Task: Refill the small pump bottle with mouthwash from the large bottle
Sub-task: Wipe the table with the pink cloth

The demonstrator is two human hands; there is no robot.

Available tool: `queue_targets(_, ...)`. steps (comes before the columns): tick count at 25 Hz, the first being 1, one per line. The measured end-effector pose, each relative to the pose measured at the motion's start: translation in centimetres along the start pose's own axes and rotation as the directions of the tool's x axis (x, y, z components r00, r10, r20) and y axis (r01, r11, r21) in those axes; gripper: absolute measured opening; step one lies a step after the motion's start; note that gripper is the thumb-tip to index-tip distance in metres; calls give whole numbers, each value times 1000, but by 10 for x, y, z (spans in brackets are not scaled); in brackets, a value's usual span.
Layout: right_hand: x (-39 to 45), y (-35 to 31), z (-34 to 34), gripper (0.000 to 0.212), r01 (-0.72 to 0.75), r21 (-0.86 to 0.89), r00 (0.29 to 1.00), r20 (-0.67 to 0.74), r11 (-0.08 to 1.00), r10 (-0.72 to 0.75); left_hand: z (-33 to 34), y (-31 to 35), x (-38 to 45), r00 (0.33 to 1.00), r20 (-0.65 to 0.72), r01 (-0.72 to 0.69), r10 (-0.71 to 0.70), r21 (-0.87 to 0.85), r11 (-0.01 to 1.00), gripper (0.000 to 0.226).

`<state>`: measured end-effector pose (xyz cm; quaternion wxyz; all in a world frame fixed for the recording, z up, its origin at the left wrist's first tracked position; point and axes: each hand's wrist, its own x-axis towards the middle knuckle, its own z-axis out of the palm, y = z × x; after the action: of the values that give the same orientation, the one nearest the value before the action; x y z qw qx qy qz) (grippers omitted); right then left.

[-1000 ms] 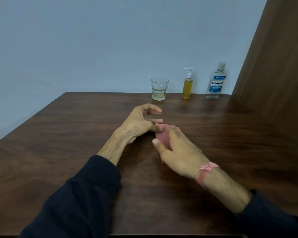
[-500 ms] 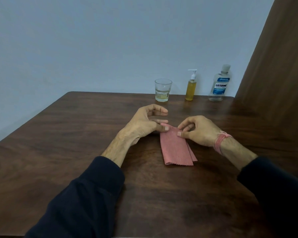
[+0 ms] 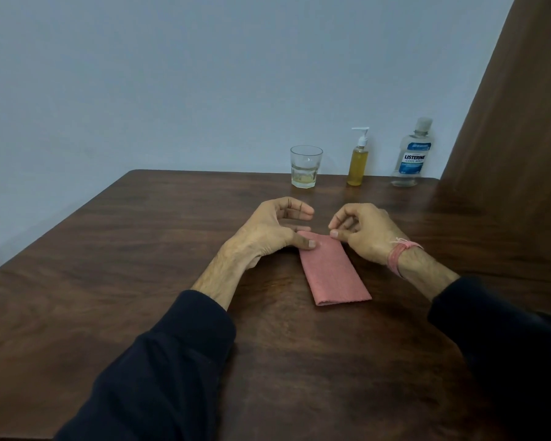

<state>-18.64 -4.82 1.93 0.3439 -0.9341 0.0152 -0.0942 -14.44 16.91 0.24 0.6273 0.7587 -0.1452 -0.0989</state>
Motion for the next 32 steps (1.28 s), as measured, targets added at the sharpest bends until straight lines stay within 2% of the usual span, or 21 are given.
queue_targets(4, 5, -4, -11, 12, 48, -105, 972, 235, 993, -22, 2, 3, -2, 998, -44, -40, 41, 30, 999, 63)
queue_targets(6, 9, -8, -16, 6, 50, -100, 964, 265, 994, -22, 3, 5, -2, 995, -76, -63, 65, 25, 998, 63)
queue_targets(8, 17, -10, -15, 5, 47, -28, 985, 167, 998, -42, 4, 5, 0, 988, -141, -61, 62, 14, 998, 59)
queue_targets(11, 28, -18, -1, 10, 23, 166, 1000, -14, 986, -21, -4, -2, 0, 971, -233, 22, -47, -110, 994, 60)
queue_targets(13, 46, -27, 13, 15, 49, 246, 994, -103, 968, -24, -15, -6, 8, 942, -325, 52, -88, -119, 992, 59)
queue_targets(17, 87, -46, 46, 38, 158, 248, 953, -291, 956, -82, -42, -6, 43, 817, -575, 57, 40, 149, 987, 48)
queue_targets(20, 119, -56, 70, 41, 216, 152, 922, -356, 965, -150, -64, -10, 82, 799, -585, 30, 140, 271, 962, 31)
queue_targets(22, 136, -60, 86, 42, 250, 115, 933, -295, 962, -207, -78, -16, 108, 803, -576, 27, 154, 293, 956, 25)
queue_targets(25, 150, -55, 110, 47, 308, -73, 934, -164, 949, -316, -93, -25, 139, 814, -559, 7, 159, 283, 959, 19)
queue_targets(27, 159, -48, 118, 40, 330, -170, 929, -115, 929, -351, -100, -32, 158, 805, -566, -13, 176, 279, 960, 20)
queue_targets(29, 169, -43, 122, 31, 342, -224, 930, -56, 912, -363, -103, -36, 173, 808, -555, -1, 199, 336, 942, 22)
queue_targets(32, 175, -37, 127, 35, 371, -291, 926, 48, 882, -374, -103, -41, 183, 817, -534, 59, 218, 454, 889, 17)
